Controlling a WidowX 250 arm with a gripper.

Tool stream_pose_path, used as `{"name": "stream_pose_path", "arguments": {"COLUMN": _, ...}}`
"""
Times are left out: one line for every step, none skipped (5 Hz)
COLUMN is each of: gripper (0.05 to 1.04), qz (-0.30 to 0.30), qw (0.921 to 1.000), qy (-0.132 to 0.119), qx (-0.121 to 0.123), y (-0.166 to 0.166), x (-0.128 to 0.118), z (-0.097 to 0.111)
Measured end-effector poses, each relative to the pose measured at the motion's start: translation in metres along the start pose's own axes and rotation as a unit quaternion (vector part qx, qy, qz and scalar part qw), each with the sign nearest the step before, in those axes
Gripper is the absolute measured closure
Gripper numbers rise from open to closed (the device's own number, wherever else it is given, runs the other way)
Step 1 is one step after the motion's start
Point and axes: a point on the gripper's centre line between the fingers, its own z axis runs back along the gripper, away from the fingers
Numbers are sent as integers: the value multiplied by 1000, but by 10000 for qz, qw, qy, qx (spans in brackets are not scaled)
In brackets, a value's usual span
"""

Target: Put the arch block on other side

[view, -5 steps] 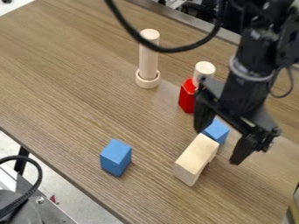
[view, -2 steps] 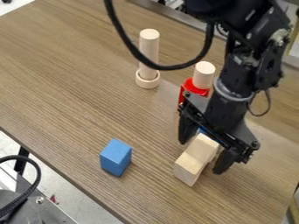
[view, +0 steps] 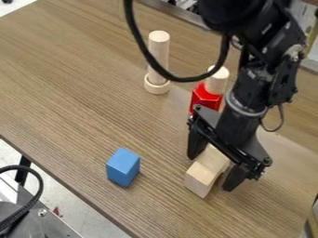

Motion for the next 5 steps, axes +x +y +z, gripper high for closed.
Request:
{"name": "stream_pose_path", "arguments": {"gripper": 130, "qz": 6, "qw": 10000, "qy": 56, "qx": -17, "y": 2, "x": 1, "z": -6}}
{"name": "stream_pose_path", "arguments": {"gripper": 412, "qz": 33, "qw": 10000, "qy": 62, "qx": -58, "y": 4, "x": 2, "z": -6}}
{"name": "stream_pose_path", "arguments": {"gripper": 506, "qz": -25, "qw": 9999, "qy": 90, "qx": -98, "y": 7, "x": 1, "z": -3}}
{"name": "stream_pose_path", "arguments": {"gripper": 506, "qz": -117, "qw": 9996, "qy": -84, "qx": -233, "y": 13, "x": 1, "z": 20}}
{"name": "stream_pose_path", "arguments": {"gripper": 506, "qz": -291, "qw": 9989, "qy": -174, "qx": -327, "y": 18, "x": 5, "z": 45}}
